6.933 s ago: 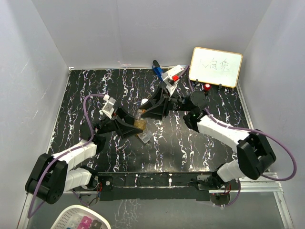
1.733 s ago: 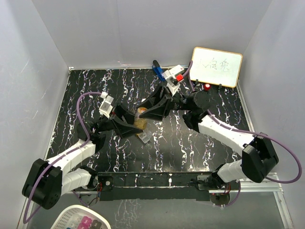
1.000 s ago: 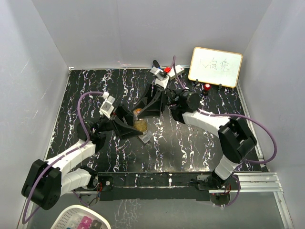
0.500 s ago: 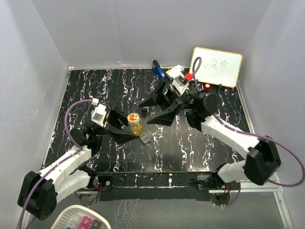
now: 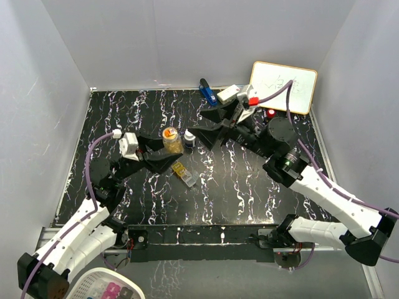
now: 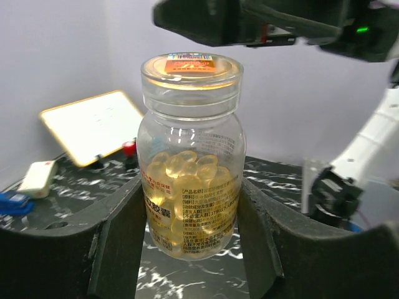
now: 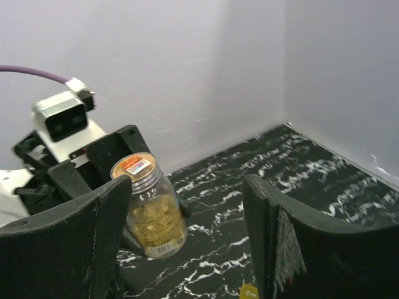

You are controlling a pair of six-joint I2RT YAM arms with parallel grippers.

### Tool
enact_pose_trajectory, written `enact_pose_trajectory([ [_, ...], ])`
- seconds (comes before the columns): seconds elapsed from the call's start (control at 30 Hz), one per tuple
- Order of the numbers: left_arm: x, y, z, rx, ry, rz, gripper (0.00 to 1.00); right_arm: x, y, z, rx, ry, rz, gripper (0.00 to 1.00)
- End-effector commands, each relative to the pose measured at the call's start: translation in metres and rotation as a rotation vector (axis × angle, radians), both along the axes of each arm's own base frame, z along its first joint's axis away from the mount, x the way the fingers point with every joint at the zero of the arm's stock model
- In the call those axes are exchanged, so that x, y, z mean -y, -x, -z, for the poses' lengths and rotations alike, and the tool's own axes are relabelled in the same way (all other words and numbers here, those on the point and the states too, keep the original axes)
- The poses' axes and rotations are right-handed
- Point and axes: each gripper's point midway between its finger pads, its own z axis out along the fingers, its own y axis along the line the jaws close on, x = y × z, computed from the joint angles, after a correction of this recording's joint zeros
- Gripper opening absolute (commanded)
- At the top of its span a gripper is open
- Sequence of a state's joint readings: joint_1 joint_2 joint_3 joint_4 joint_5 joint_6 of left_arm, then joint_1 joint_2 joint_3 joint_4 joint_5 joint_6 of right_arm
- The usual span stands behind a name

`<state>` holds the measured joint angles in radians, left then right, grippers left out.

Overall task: Sort the pills into containers
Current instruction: Open the lid of the pill bottle.

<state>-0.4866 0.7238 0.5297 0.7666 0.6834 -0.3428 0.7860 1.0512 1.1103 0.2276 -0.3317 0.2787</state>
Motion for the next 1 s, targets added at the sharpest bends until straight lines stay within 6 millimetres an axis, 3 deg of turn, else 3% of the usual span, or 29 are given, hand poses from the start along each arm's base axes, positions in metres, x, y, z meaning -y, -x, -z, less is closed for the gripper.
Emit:
enact_pose_trajectory([
  [0.0, -0.016, -0.035, 0.007, 0.025, -0.043, -0.226, 0.0, 0.006, -0.03, 0.008, -0.035, 0.075, 0.257, 0.69],
  [0.23, -0.018, -0.053, 0.029, 0.038, -0.102, -0.338, 0.0, -0.013, -0.028, 0.014, -0.014, 0.123, 0.335, 0.69],
  [0.47, 0.007, -0.06, 0.06, 0.068, -0.248, -0.398, 0.0, -0.026, -0.025, 0.016, -0.013, 0.121, 0.339, 0.69],
  [0.6, 0.021, -0.06, 0.065, 0.086, -0.277, -0.388, 0.0, -0.027, -0.028, 0.021, -0.024, 0.125, 0.373, 0.69],
  [0.77, 0.021, -0.061, 0.065, 0.079, -0.261, -0.395, 0.0, -0.018, -0.034, 0.026, -0.038, 0.124, 0.433, 0.69],
  [0.97, 0.018, -0.061, 0.062, 0.076, -0.254, -0.404, 0.0, -0.013, -0.042, 0.052, -0.093, 0.162, 0.495, 0.65],
])
